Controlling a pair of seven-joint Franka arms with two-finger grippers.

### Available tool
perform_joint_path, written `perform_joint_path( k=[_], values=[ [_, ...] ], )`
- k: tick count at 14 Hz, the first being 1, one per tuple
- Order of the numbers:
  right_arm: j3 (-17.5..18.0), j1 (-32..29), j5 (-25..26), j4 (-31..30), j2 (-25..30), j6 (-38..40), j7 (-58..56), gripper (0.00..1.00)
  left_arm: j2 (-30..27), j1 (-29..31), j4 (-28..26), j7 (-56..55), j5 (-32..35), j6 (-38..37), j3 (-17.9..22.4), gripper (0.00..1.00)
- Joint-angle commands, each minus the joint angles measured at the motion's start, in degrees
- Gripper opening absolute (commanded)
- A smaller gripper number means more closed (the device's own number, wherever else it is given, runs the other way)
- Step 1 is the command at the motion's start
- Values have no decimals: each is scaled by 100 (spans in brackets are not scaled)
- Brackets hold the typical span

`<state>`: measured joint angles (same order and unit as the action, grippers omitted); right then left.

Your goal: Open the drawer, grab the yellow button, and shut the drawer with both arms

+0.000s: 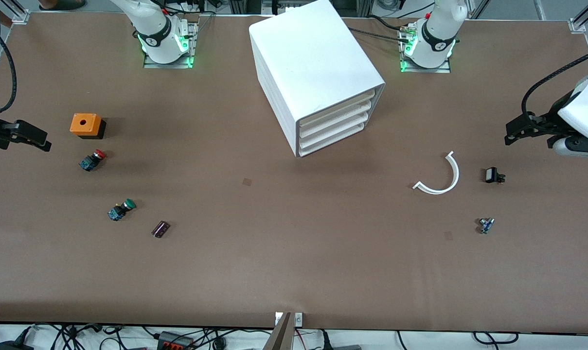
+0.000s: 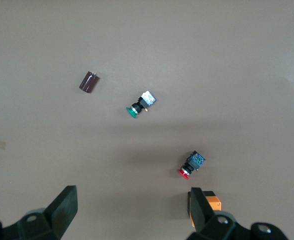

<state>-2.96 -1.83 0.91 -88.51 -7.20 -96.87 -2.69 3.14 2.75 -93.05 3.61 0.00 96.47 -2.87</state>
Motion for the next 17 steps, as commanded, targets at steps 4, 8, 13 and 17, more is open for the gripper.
perform_joint_path(
  k=[4, 8, 13, 17],
  values=[
    [50, -36, 6, -70, 52, -16, -65, 100, -32, 23, -3, 17, -87, -5, -29, 100],
    [59, -10, 15, -44, 52, -16, -56, 100, 37, 15, 23, 78, -87, -66, -38, 100],
    [67, 60, 15, -44, 52, 19, -22, 100, 477, -161, 76, 123, -807, -997, -47, 100],
    [67, 236, 67, -26, 52, 36, 14, 100, 1030, -249, 59, 1069, -2139, -1577, -56, 100]
  ],
)
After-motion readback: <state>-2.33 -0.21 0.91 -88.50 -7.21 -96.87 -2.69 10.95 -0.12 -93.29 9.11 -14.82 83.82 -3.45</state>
